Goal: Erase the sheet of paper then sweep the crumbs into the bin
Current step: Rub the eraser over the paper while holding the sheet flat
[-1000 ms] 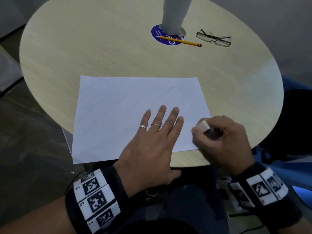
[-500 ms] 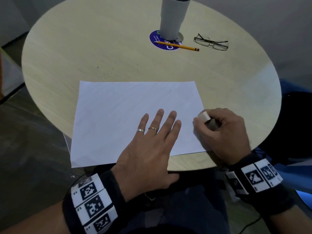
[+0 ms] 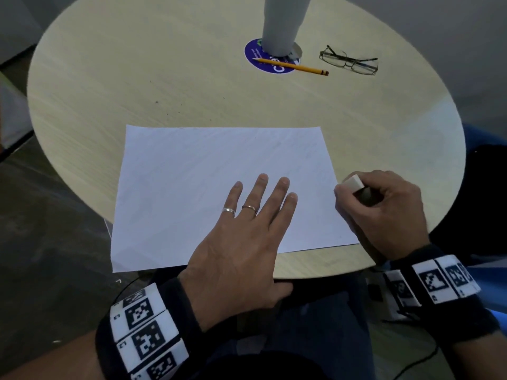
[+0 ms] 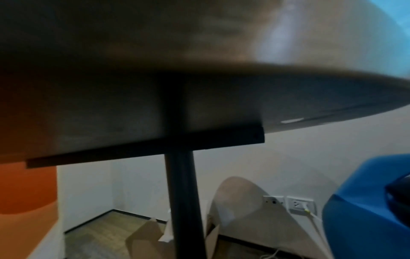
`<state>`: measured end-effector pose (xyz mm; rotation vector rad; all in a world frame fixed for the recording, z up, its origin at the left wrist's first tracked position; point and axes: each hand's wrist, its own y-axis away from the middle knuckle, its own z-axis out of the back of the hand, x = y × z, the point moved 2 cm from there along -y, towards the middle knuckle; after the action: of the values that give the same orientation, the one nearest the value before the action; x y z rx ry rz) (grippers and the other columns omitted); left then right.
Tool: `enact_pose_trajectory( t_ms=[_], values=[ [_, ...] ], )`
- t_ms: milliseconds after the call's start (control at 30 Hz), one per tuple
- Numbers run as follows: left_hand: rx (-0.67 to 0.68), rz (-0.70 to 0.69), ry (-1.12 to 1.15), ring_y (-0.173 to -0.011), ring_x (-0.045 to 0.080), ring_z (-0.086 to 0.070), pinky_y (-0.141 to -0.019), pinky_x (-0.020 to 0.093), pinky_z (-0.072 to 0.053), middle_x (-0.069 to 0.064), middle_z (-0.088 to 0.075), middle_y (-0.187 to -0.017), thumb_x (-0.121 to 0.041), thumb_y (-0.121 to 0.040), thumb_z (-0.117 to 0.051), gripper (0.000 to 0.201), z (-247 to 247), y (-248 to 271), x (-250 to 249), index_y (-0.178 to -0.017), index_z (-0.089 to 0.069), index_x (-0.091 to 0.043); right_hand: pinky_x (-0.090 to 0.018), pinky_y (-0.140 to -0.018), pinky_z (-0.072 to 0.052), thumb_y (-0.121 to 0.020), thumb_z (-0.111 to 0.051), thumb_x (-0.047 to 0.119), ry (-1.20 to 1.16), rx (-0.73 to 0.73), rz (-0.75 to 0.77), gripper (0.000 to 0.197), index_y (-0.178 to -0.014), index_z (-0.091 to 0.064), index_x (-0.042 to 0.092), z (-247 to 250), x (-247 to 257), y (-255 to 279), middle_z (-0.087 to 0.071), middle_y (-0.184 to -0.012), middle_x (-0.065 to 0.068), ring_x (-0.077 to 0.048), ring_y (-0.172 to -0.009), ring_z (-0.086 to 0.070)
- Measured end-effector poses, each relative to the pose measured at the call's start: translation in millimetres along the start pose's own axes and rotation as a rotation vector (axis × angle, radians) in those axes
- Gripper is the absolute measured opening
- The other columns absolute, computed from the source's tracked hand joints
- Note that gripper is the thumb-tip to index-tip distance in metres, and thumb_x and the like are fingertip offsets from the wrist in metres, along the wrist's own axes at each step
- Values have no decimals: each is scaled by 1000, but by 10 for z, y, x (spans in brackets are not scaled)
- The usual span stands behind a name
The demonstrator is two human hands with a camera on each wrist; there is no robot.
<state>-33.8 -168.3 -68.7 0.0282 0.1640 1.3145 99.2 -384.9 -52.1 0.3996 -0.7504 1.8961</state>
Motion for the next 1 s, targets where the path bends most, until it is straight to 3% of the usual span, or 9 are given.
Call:
enact_pose_trajectory(
  t_ms=[133, 300, 433, 600, 767, 900, 1000],
  values=[
    [0, 4, 11, -161, 36, 11, -127, 63, -8, 13, 8, -175, -79, -76, -50, 122, -12, -4, 0, -168, -8, -10, -41, -65, -47, -85, -75, 24, 9, 119, 140, 17, -69, -70, 21, -56, 319, 255, -61, -64, 5, -23, -70, -55],
    [13, -2, 2, -160, 36, 15, -126, 64, -6, 13, 12, -175, -81, -76, -48, 124, -8, -9, 3, -168, -4, -10, -44, -65, -50, -85, -72, 33, 46, 36, 58, 18, -70, -66, 27, 93, 55, 92, -64, -67, 6, -23, -71, -55],
    [15, 2, -4, -160, 37, 15, -127, 63, -5, 13, 13, -174, -81, -76, -48, 124, -1, -2, 0, -168, -3, -10, -43, -64, -48, -83, -73, 27, 26, 135, 138, 14, -70, -69, 24, -37, 334, 296, -61, -66, 8, -22, -71, -54],
    [19, -2, -6, -160, 37, 13, -126, 64, -6, 13, 12, -175, -80, -77, -47, 123, -8, -8, 4, -168, -4, -10, -44, -64, -50, -84, -71, 37, 62, 62, 72, 18, -70, -69, 27, 70, 101, 132, -64, -67, 7, -22, -72, -55],
    [21, -7, -13, -160, 37, 15, -127, 63, -5, 13, 14, -174, -80, -78, -42, 120, 1, -5, 5, -168, -1, -10, -43, -65, -50, -83, -71, 35, 47, 134, 102, 16, -69, -70, 27, -18, 282, 303, -64, -66, 6, -21, -72, -58],
    [42, -7, -14, -160, 37, 17, -126, 64, -4, 13, 16, -174, -80, -78, -41, 121, 7, 6, 5, -167, 0, -10, -31, -71, -55, -93, -79, 20, -124, 12, -34, 16, -82, -73, 29, 128, 19, 97, -75, -83, 8, -14, -76, -68],
    [56, -29, -14, -160, 38, 15, -126, 63, -4, 13, 13, -174, -82, -80, -41, 120, 22, 1, 10, -167, -3, -9, -33, -83, -56, -106, -66, 32, -160, 54, -4, 4, -104, -68, 30, 118, -46, 11, -76, -112, 3, -18, -100, -73]
  ],
)
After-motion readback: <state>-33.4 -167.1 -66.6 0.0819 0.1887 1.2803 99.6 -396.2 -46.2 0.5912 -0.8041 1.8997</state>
